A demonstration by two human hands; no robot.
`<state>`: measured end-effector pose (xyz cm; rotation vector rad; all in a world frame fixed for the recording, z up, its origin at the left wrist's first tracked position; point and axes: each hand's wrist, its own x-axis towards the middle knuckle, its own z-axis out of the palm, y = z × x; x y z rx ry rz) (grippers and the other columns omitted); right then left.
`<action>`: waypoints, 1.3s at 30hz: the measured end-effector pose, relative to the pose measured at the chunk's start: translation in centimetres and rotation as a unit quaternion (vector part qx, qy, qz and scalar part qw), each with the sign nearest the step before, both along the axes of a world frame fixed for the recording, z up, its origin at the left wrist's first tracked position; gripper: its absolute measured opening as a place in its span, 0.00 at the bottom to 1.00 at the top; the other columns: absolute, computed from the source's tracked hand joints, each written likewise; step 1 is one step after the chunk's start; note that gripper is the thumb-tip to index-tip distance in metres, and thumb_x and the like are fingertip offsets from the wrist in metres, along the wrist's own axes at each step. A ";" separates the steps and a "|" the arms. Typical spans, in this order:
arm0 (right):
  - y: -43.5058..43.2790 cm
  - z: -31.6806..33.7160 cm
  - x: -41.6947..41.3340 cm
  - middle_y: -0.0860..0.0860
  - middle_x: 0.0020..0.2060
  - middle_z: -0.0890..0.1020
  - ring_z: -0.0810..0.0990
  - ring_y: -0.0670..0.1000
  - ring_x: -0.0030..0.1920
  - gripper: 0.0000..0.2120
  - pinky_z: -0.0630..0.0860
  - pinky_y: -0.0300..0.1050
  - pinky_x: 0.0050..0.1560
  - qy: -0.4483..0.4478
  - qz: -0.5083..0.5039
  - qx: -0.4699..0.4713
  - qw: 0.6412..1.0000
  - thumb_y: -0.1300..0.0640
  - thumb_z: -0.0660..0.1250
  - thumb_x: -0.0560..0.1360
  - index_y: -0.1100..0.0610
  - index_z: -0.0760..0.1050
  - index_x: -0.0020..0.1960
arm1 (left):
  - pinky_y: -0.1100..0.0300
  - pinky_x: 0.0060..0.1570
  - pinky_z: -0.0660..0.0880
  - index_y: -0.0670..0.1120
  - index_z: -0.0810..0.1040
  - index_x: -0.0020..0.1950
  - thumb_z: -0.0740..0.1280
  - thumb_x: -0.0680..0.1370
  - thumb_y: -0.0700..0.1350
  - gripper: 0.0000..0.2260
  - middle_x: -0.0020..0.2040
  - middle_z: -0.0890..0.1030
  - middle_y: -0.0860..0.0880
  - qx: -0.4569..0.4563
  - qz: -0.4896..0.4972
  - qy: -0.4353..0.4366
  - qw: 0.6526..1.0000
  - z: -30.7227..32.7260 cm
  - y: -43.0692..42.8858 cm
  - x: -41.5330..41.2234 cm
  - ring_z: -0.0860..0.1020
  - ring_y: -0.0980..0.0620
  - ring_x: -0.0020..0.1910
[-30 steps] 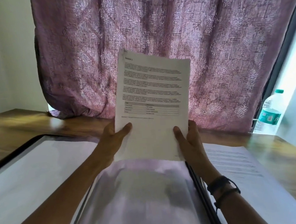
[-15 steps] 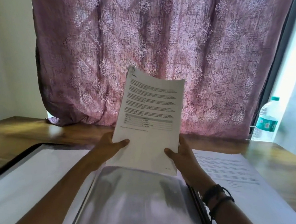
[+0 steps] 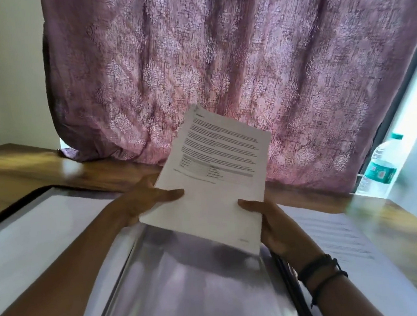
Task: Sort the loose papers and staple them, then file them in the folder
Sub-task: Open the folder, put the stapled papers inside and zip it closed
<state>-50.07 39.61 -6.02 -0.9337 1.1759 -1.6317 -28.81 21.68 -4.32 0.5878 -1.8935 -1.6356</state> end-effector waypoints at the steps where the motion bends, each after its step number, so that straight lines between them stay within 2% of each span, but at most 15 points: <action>1: 0.0 0.3 -0.2 0.59 0.62 0.79 0.78 0.60 0.63 0.26 0.75 0.59 0.63 0.007 0.017 -0.002 1.000 0.63 0.69 0.71 0.59 0.71 0.68 | 0.49 0.51 0.80 0.48 0.81 0.58 0.80 0.62 0.50 0.26 0.52 0.85 0.47 -0.007 -0.009 -0.006 1.000 -0.1 -0.1 0.0 0.83 0.46 0.51; 4: -0.8 1.4 -1.0 0.59 0.63 0.79 0.77 0.62 0.64 0.25 0.75 0.60 0.62 0.075 0.023 0.019 0.997 0.69 0.69 0.72 0.59 0.71 0.68 | 0.50 0.49 0.80 0.45 0.81 0.57 0.74 0.71 0.45 0.15 0.51 0.85 0.45 0.035 -0.032 0.026 0.999 0.3 0.0 0.0 0.83 0.44 0.49; 6: -2.0 2.4 -1.7 0.59 0.61 0.80 0.78 0.62 0.63 0.24 0.77 0.59 0.59 0.093 -0.004 0.021 0.995 0.72 0.67 0.72 0.61 0.73 0.67 | 0.54 0.44 0.80 0.46 0.82 0.55 0.70 0.73 0.55 0.16 0.51 0.85 0.44 0.087 -0.020 0.091 0.992 0.7 -0.2 -0.2 0.84 0.45 0.47; 9: -4.3 4.2 -2.5 0.61 0.60 0.81 0.79 0.62 0.60 0.20 0.80 0.55 0.55 0.098 -0.071 -0.003 0.993 0.73 0.65 0.73 0.63 0.74 0.64 | 0.55 0.33 0.81 0.48 0.82 0.47 0.62 0.76 0.63 0.20 0.40 0.86 0.47 0.148 0.128 0.142 0.970 0.9 -1.4 -1.0 0.84 0.49 0.36; 11: -6.1 5.0 -2.6 0.61 0.61 0.79 0.80 0.60 0.59 0.19 0.80 0.55 0.54 0.108 -0.114 -0.029 0.987 0.72 0.64 0.75 0.64 0.72 0.66 | 0.52 0.38 0.79 0.48 0.81 0.41 0.67 0.70 0.64 0.19 0.39 0.84 0.45 0.078 0.209 0.102 0.970 0.2 -2.2 -1.5 0.83 0.45 0.38; 13: -7.8 5.2 -2.4 0.62 0.61 0.78 0.79 0.60 0.59 0.19 0.79 0.59 0.56 0.104 -0.162 -0.039 0.980 0.71 0.64 0.76 0.65 0.69 0.66 | 0.55 0.47 0.77 0.51 0.80 0.44 0.67 0.61 0.63 0.20 0.42 0.82 0.51 -0.113 0.203 0.022 0.972 -1.3 -2.5 -1.7 0.81 0.49 0.43; 15: -9.5 5.1 -2.2 0.63 0.60 0.78 0.78 0.62 0.59 0.18 0.77 0.63 0.58 0.101 -0.193 -0.047 0.975 0.70 0.64 0.76 0.65 0.69 0.66 | 0.53 0.54 0.77 0.51 0.77 0.57 0.68 0.66 0.58 0.22 0.48 0.81 0.53 -0.267 0.148 -0.070 0.950 -2.7 -2.5 -1.9 0.80 0.51 0.48; 16: -10.3 4.9 -2.0 0.63 0.59 0.78 0.78 0.63 0.60 0.18 0.76 0.64 0.58 0.102 -0.206 -0.052 0.972 0.70 0.64 0.76 0.65 0.69 0.65 | 0.51 0.53 0.77 0.53 0.78 0.56 0.66 0.68 0.56 0.18 0.48 0.82 0.53 -0.330 0.118 -0.096 0.932 -3.3 -2.7 -2.0 0.80 0.50 0.48; 18: -11.3 4.2 -1.9 0.63 0.57 0.79 0.78 0.63 0.59 0.16 0.76 0.65 0.58 0.114 -0.234 -0.057 0.964 0.70 0.65 0.76 0.65 0.70 0.63 | 0.53 0.45 0.77 0.59 0.76 0.42 0.61 0.69 0.55 0.06 0.41 0.81 0.55 -0.436 0.086 -0.141 0.884 -4.0 -2.9 -2.3 0.79 0.52 0.41; 19: -11.7 3.7 -1.8 0.63 0.56 0.79 0.78 0.63 0.59 0.15 0.76 0.65 0.58 0.120 -0.244 -0.057 0.961 0.70 0.65 0.76 0.64 0.71 0.62 | 0.55 0.42 0.75 0.56 0.74 0.37 0.59 0.69 0.55 0.06 0.38 0.80 0.55 -0.468 0.087 -0.153 0.866 -4.0 -3.0 -2.3 0.77 0.53 0.38; 23: -12.2 2.7 -1.8 0.63 0.58 0.79 0.79 0.62 0.58 0.16 0.76 0.66 0.58 0.128 -0.245 -0.053 0.960 0.69 0.65 0.76 0.64 0.71 0.63 | 0.61 0.44 0.69 0.48 0.81 0.47 0.61 0.70 0.47 0.11 0.45 0.83 0.50 -0.492 0.091 -0.160 0.851 -3.1 -2.4 -2.7 0.79 0.48 0.46; 27: -11.8 3.2 -1.8 0.62 0.58 0.79 0.80 0.60 0.58 0.16 0.77 0.65 0.57 0.116 -0.246 -0.062 0.960 0.70 0.65 0.75 0.58 0.72 0.61 | 0.58 0.54 0.71 0.49 0.80 0.60 0.66 0.70 0.36 0.20 0.56 0.82 0.48 -0.494 0.105 -0.167 0.847 -3.0 -1.7 -2.7 0.78 0.47 0.56; 30: -11.5 3.6 -1.4 0.61 0.58 0.79 0.80 0.60 0.57 0.17 0.78 0.64 0.57 0.123 -0.242 -0.069 0.960 0.69 0.65 0.76 0.57 0.71 0.61 | 0.57 0.56 0.74 0.49 0.77 0.65 0.66 0.69 0.33 0.25 0.56 0.82 0.48 -0.482 0.125 -0.158 0.853 -3.0 -1.6 -2.5 0.78 0.49 0.55; 34: -11.4 4.3 -0.8 0.61 0.57 0.79 0.80 0.60 0.57 0.17 0.77 0.65 0.56 0.101 -0.242 -0.082 0.962 0.68 0.65 0.76 0.59 0.70 0.64 | 0.64 0.45 0.71 0.47 0.80 0.60 0.69 0.69 0.33 0.21 0.41 0.83 0.52 -0.479 0.126 -0.126 0.859 -2.7 -1.3 -2.5 0.74 0.56 0.41; 39: -11.8 5.0 0.1 0.60 0.54 0.80 0.80 0.63 0.58 0.15 0.77 0.66 0.55 0.086 -0.216 -0.095 0.968 0.68 0.65 0.76 0.62 0.71 0.62 | 0.61 0.45 0.68 0.46 0.83 0.47 0.72 0.70 0.40 0.07 0.40 0.77 0.54 -0.523 0.131 -0.117 0.834 -2.3 -0.8 -2.3 0.70 0.55 0.43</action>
